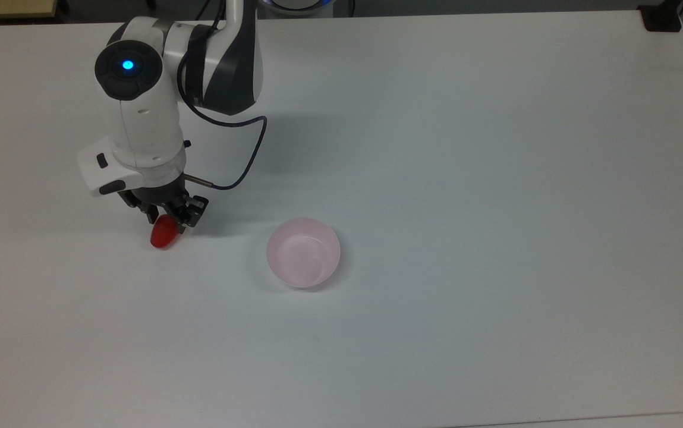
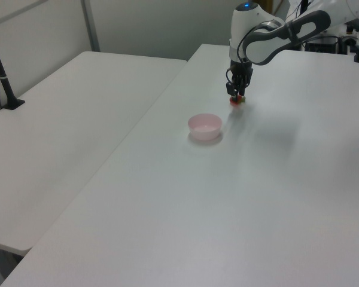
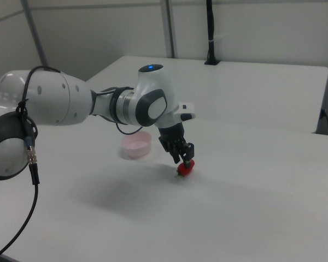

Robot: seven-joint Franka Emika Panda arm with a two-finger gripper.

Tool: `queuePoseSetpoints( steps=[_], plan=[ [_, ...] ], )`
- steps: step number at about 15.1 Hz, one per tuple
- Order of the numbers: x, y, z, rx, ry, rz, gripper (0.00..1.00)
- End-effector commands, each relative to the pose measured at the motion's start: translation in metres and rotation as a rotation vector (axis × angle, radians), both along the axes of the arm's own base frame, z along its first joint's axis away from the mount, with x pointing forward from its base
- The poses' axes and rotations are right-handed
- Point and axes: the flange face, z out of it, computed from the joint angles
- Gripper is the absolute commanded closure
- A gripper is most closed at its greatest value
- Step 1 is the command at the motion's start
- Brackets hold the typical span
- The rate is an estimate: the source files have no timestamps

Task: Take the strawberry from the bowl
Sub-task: 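Lower the strawberry onto the table and open the gripper, then raise the open gripper away from the strawberry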

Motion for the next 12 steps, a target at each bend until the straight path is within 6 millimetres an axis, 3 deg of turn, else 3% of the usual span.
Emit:
queuePoseSetpoints(
  steps=[1, 2, 5, 7, 8, 12],
  plan=[
    [-0.003, 0.002, 0.001, -0.017, -0.006, 0.024, 0.08],
    [-0.003, 0.004, 0.003, -0.017, -0.006, 0.027, 0.00],
    [-0.002, 0.012, 0.029, -0.022, -0.031, 0.037, 0.00],
    [-0.005, 0.035, 0.056, -0.021, -0.027, 0.056, 0.00],
    [-0.010, 0.049, 0.073, -0.016, -0.013, 0.060, 0.00],
    [-0.057, 0.135, 0.180, 0.025, 0.042, 0.131, 0.00]
  ],
)
